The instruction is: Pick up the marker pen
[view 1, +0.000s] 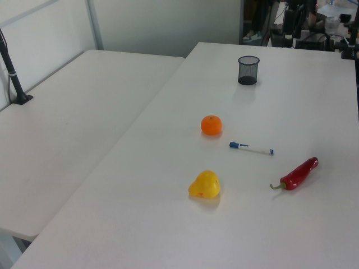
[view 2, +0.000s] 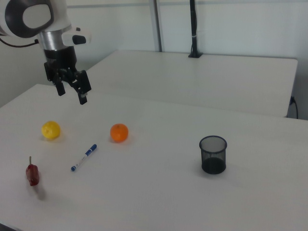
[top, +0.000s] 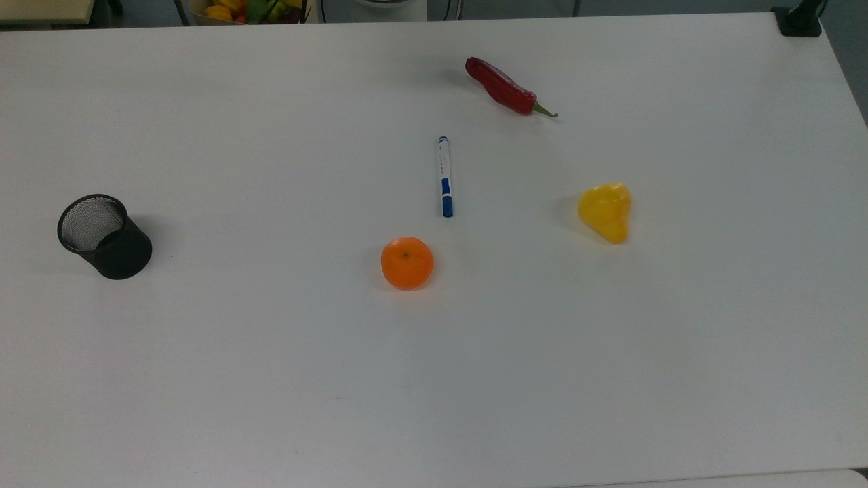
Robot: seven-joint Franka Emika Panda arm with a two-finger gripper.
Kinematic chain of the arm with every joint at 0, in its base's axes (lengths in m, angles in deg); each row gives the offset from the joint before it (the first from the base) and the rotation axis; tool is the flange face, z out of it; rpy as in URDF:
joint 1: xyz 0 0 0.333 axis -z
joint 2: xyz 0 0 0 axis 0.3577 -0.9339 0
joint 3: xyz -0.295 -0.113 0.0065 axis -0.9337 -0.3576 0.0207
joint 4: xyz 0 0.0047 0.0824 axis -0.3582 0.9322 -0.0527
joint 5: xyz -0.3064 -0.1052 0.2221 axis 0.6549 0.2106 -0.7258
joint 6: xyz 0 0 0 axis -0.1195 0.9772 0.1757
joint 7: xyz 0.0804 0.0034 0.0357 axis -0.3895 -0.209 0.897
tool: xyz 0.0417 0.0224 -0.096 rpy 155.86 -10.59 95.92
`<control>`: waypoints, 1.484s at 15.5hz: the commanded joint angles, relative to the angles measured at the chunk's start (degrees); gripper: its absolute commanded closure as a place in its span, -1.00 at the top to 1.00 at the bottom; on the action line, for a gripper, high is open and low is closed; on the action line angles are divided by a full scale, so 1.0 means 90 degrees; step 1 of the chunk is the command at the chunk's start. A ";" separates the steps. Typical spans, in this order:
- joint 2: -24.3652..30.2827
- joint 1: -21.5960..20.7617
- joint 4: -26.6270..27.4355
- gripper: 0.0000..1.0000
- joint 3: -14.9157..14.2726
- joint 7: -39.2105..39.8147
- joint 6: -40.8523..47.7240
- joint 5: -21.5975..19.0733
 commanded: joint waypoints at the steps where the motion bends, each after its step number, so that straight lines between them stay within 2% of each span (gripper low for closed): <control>1: -0.0574 0.0321 -0.0800 1.00 -0.0039 0.0734 0.0019 -0.0065; 5: -0.0858 0.0548 -0.0978 1.00 0.0058 0.0825 -0.0409 -0.0026; 8: -0.0947 0.0870 -0.0959 1.00 0.0488 0.0825 -0.0615 0.0022; 23: -0.0888 0.0802 -0.0812 1.00 0.0606 0.0766 -0.0587 0.0013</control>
